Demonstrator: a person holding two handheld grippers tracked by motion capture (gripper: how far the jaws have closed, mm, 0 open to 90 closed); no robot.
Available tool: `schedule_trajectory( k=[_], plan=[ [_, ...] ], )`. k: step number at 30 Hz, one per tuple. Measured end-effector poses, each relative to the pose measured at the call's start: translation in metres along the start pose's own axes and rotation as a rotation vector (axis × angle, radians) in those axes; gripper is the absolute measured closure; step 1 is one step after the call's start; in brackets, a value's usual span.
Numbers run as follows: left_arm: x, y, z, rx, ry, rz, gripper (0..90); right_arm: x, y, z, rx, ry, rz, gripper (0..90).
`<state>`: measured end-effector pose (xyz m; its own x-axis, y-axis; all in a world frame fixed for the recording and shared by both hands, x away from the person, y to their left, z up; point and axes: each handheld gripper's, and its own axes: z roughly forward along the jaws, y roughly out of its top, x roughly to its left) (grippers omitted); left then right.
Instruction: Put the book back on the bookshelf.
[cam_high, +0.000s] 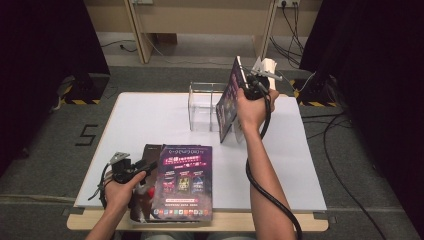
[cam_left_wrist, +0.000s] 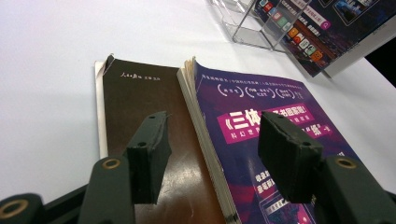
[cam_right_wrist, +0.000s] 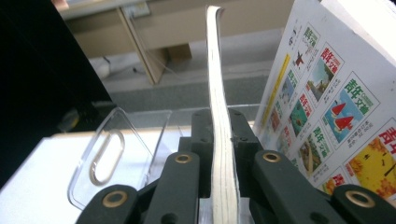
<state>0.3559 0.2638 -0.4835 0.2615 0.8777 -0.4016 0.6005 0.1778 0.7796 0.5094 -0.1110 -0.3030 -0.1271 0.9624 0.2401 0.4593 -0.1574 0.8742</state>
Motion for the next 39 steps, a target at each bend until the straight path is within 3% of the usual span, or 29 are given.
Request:
schedule_trajectory(
  k=[8,12,17,21,25,28,34,39],
  plan=[
    [0.000,0.000,0.000,-0.001,-0.002,0.003,42.7,0.006,-0.001,-0.002,-0.060,0.033,0.056,84.2],
    [0.001,0.001,-0.001,-0.004,0.001,0.000,42.7,0.009,-0.005,0.000,-0.086,0.025,0.049,84.1],
    [0.001,0.001,0.000,-0.002,0.000,0.003,42.7,0.006,-0.012,0.007,-0.089,-0.020,0.026,84.1],
    [0.000,0.000,0.000,0.000,-0.003,0.001,42.8,0.003,-0.013,0.005,-0.080,-0.026,0.020,82.7],
    [-0.001,0.000,0.001,0.000,-0.004,0.006,42.8,-0.001,-0.012,0.004,-0.068,-0.024,0.022,73.5],
    [-0.001,0.000,0.001,0.002,-0.005,0.003,42.8,-0.002,-0.011,0.004,-0.047,-0.031,-0.005,66.0],
    [-0.002,0.000,0.001,0.002,-0.004,0.006,42.7,-0.005,-0.020,0.002,-0.021,-0.033,-0.016,60.6],
    [-0.002,-0.001,0.001,0.002,-0.002,0.005,42.8,-0.006,-0.024,-0.003,-0.031,-0.026,-0.036,58.2]
  ],
)
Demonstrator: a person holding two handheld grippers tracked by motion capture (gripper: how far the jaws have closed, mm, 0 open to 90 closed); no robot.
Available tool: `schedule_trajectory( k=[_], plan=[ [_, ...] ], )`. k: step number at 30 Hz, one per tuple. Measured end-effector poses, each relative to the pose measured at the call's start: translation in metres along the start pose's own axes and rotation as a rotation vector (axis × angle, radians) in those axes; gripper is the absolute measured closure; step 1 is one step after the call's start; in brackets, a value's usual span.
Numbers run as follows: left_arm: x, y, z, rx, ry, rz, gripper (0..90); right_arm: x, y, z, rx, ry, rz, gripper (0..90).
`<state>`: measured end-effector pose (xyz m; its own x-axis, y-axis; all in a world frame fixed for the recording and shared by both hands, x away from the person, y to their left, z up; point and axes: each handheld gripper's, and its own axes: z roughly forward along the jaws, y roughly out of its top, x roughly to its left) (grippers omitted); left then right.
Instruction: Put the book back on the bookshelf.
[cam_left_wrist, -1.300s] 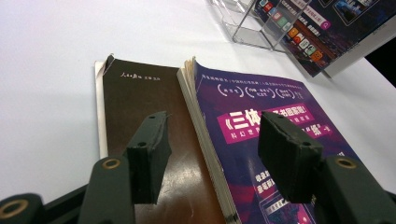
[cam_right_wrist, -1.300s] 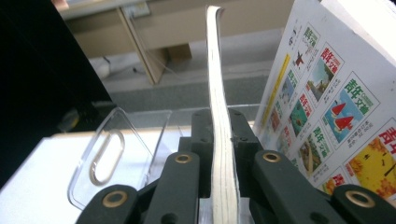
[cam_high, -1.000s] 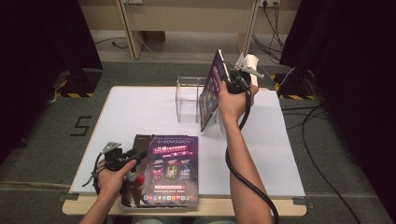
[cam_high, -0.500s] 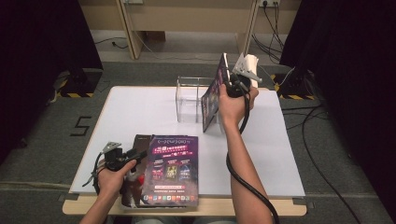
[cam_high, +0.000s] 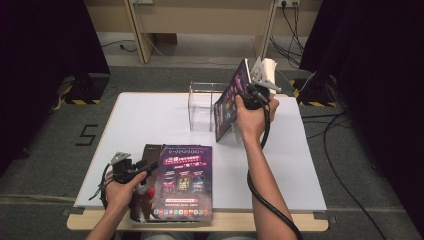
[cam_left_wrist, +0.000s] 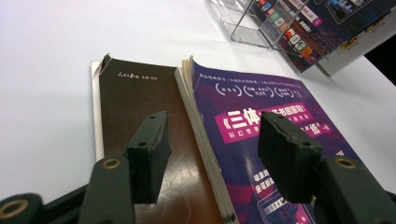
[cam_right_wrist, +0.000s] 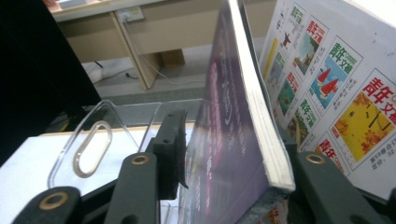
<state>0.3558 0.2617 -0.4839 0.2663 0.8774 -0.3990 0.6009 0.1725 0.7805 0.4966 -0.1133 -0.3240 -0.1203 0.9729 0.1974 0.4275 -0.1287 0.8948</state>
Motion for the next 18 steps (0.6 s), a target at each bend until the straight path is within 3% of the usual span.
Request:
schedule_trajectory(
  k=[18],
  plan=[
    [-0.002,-0.001,0.001,0.000,-0.001,0.002,42.6,-0.001,-0.019,-0.008,-0.027,0.030,-0.025,50.5]
  ],
)
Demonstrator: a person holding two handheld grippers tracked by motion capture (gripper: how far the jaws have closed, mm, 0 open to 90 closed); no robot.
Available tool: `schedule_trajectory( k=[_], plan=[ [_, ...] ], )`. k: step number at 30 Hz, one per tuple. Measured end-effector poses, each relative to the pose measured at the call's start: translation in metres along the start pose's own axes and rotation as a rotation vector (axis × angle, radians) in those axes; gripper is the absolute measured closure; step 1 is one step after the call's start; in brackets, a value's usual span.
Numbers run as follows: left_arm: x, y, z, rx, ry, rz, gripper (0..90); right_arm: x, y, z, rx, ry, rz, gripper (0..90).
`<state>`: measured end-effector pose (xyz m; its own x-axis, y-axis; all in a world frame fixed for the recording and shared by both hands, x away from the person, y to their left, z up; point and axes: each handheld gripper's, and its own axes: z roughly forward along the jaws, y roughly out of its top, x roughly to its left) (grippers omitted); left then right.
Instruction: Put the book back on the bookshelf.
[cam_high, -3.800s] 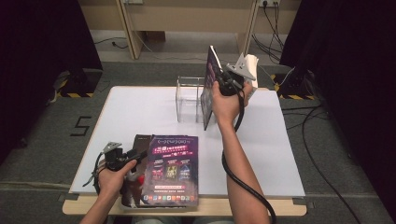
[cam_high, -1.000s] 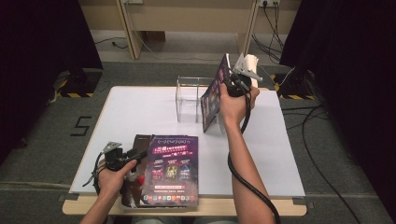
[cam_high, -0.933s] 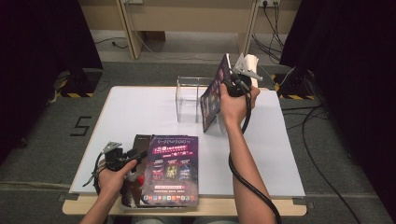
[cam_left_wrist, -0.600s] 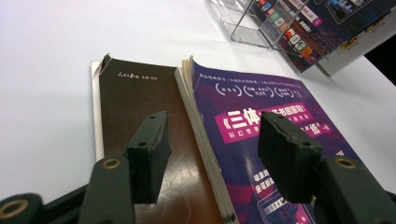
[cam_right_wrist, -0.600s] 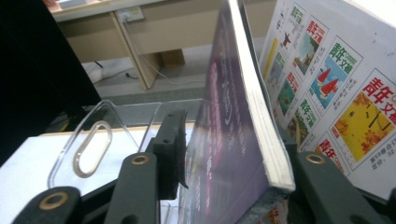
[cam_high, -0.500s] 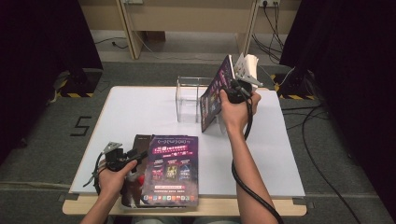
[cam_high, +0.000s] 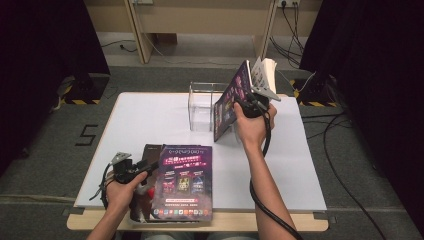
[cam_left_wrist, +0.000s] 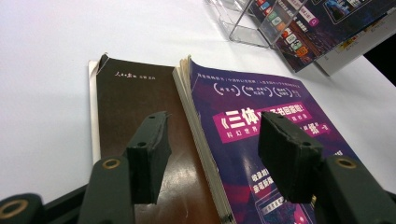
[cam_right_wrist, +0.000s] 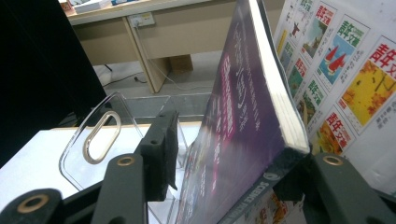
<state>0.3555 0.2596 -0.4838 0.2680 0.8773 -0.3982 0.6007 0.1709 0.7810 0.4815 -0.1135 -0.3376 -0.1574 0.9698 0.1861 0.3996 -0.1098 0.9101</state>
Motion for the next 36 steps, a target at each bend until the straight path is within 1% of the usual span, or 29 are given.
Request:
schedule_trajectory(
  k=[6,10,17,23,29,36],
  plan=[
    [0.000,0.000,0.000,-0.001,-0.001,0.004,42.6,-0.002,-0.004,-0.006,0.000,0.005,0.003,49.8],
    [-0.001,0.000,0.000,0.000,0.000,0.003,42.5,-0.004,-0.010,-0.010,0.004,0.008,0.014,49.3],
    [-0.002,0.000,0.001,0.002,-0.003,0.005,42.2,-0.004,-0.013,-0.016,0.005,0.011,0.010,48.3],
    [-0.002,0.000,0.001,0.002,-0.002,0.006,42.2,-0.006,-0.021,-0.022,0.013,0.016,0.012,48.4],
    [-0.003,0.000,0.001,0.001,-0.003,0.004,42.1,-0.004,-0.025,-0.029,0.007,0.024,-0.006,48.4],
    [-0.003,0.000,0.001,0.003,-0.005,0.005,41.1,-0.004,-0.033,-0.036,0.013,0.036,-0.012,48.4]
  ],
)
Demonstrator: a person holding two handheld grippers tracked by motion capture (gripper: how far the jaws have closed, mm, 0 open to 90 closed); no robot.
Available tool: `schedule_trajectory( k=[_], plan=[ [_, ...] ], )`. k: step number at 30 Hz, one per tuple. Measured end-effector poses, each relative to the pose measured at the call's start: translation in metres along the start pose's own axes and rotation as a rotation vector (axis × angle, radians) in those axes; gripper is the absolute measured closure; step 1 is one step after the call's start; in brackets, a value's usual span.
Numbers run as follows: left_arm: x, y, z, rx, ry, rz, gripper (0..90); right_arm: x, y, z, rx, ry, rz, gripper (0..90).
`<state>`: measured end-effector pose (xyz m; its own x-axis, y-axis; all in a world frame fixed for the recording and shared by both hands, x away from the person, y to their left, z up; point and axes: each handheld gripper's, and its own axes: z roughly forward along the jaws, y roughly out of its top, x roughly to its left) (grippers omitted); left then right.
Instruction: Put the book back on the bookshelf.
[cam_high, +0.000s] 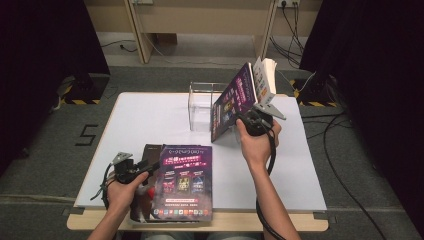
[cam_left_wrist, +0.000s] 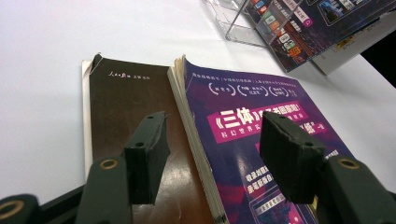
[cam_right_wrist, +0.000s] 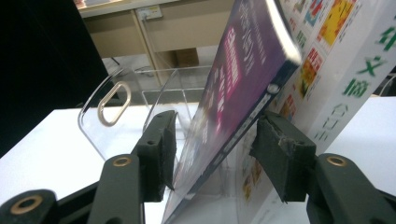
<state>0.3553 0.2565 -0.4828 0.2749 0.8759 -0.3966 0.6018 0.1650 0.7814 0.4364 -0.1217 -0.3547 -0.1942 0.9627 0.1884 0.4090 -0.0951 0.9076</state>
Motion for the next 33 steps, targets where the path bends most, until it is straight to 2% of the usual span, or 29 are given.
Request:
schedule_trajectory(
  k=[6,19,25,33],
  plan=[
    [-0.001,0.000,0.001,0.008,-0.004,0.002,40.1,-0.001,-0.009,-0.007,0.025,-0.001,-0.004,48.5],
    [-0.001,-0.002,0.003,0.029,-0.001,-0.001,39.5,-0.003,-0.051,-0.010,0.144,0.031,0.008,49.0],
    [-0.001,-0.003,0.005,0.044,-0.002,-0.004,39.3,0.000,-0.068,-0.008,0.195,0.056,0.018,49.2],
    [0.000,-0.005,0.009,0.069,0.000,-0.004,39.2,0.012,-0.092,0.002,0.303,0.117,0.013,51.7]
  ],
)
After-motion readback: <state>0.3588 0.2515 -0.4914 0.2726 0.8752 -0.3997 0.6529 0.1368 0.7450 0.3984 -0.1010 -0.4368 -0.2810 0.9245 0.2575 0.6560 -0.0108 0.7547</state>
